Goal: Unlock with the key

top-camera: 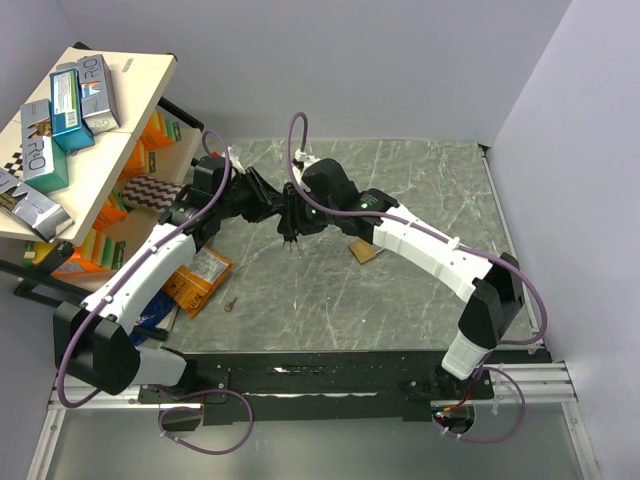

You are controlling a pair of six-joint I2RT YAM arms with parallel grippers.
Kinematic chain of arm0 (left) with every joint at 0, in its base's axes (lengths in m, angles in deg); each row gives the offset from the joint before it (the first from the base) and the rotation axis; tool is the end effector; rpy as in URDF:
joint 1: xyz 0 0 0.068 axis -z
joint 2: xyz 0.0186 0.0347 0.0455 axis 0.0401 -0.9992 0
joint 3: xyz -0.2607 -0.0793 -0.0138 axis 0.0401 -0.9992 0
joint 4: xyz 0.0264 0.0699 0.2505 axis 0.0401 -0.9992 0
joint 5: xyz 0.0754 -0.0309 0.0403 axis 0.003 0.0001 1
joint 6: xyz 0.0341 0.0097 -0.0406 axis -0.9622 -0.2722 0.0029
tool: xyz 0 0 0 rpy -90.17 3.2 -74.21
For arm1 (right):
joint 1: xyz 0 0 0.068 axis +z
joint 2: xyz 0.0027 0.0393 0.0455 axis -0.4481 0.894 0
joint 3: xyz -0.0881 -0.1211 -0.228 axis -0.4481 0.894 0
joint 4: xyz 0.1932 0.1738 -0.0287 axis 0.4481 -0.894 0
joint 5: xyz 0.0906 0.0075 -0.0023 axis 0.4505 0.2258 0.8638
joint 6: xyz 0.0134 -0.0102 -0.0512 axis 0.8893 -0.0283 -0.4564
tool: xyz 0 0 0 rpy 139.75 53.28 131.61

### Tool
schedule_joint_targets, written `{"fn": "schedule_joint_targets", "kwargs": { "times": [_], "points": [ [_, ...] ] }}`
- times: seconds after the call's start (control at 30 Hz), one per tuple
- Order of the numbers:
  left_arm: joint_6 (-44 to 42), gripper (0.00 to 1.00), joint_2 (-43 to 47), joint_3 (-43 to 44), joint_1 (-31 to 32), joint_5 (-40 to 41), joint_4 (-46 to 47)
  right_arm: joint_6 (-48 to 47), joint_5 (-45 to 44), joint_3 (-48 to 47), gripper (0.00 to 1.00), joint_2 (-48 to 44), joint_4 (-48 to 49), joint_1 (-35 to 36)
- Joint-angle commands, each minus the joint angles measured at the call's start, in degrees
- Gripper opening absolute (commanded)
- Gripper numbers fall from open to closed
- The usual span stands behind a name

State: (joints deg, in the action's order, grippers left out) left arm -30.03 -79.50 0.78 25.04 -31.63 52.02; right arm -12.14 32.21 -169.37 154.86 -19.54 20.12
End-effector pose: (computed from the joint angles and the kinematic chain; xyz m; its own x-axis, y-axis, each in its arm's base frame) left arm 0.2778 -0.1284 0.3419 -0.7499 -0.5481 -0.3706 -0.0076 0.5673 -0.8235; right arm 0.2590 0.2817 0.3483 -0.7167 -0.0935 -0.6911 -0.5200 0.7319 0.4403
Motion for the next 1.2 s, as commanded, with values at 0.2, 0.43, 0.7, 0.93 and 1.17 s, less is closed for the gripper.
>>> {"fn": "schedule_joint_targets", "kwargs": {
  "times": [0.2,0.43,0.7,0.93,1.17],
  "points": [
    [1.72,0.01,4.26,-0.77,0.2,-2.43,6.42,1.52,-1.07,-4.68,0.03,2.52,-1.6,-0.6],
    [1.89,0.01,6.37,-3.93,0.2,-4.81,7.74,2.75,3.13,-0.21,0.0,0.32,4.19,-4.72],
    [1.98,0.01,7.95,-5.43,0.2,-10.78,15.03,6.7,16.23,11.04,0.0,-6.45,21.93,-9.21],
    [3.12,0.01,9.18,-7.01,0.11,-16.05,22.41,12.32,24.14,17.2,0.0,-10.23,34.5,-12.2],
    [4.18,0.01,10.41,-7.89,0.11,-19.31,26.63,17.33,27.4,20.19,0.0,-12.25,42.78,-14.39]
  ]
}}
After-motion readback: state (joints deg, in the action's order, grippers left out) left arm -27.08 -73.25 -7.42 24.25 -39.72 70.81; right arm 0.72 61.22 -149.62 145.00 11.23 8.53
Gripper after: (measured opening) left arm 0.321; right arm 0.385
